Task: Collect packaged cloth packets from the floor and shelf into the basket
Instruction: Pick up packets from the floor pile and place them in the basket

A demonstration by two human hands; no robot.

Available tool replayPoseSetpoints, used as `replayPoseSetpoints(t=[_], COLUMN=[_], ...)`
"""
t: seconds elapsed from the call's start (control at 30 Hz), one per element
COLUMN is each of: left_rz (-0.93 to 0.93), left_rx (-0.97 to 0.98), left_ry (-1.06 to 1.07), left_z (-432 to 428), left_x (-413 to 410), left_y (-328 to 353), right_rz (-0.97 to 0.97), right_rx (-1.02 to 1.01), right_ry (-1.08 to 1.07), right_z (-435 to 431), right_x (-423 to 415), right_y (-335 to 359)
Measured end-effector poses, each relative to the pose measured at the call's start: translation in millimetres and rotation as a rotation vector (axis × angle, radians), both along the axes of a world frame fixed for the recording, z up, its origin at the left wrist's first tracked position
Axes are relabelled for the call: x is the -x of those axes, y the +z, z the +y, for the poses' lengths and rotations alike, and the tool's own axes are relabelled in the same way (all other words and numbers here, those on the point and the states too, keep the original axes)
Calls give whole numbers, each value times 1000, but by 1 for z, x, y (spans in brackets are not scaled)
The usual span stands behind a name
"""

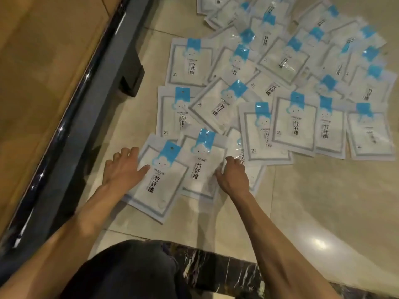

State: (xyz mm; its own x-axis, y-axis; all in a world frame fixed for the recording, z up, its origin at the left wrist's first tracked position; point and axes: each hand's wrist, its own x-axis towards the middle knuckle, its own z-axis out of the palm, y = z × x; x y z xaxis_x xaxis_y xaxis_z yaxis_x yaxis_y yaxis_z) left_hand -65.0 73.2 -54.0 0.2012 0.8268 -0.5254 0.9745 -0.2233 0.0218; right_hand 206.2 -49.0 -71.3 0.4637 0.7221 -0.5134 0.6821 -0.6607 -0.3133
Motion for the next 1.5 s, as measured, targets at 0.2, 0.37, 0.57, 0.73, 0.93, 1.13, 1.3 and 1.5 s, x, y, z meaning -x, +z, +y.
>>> replayPoseSetpoints(t=[0.2, 0.37, 0.57, 0.73, 0.93, 1.13, 1.3, 1.5], left_rz=[-42, -114, -190, -241, -414, -751, -866, -896], left_rx=[13, -46, -2, 6, 68, 134, 213, 237], left_ry=[124, 234, 418, 483, 630, 822, 860, 875], left_z=[-6, -17, -14, -15, -17, -22, -47, -57], left_x=[8, 8, 5, 8, 12, 13, 11, 9], left_y=[-39, -54, -56, -56, -50, -18, 55, 165], right_rz=[-44, -61, 22, 127, 231, 530, 511, 544], right_rx=[-37, -38, -23, -6, -39, -246, -262, -303], right_ry=[-96, -170, -352, -513, -578, -751, -688, -647], right_z=[7, 4, 8, 12, 11, -3, -26, -51], right_x=[10, 9, 17, 20, 15, 13, 7, -12], right_y=[-30, -37, -42, -45, -46, -27, 46, 171])
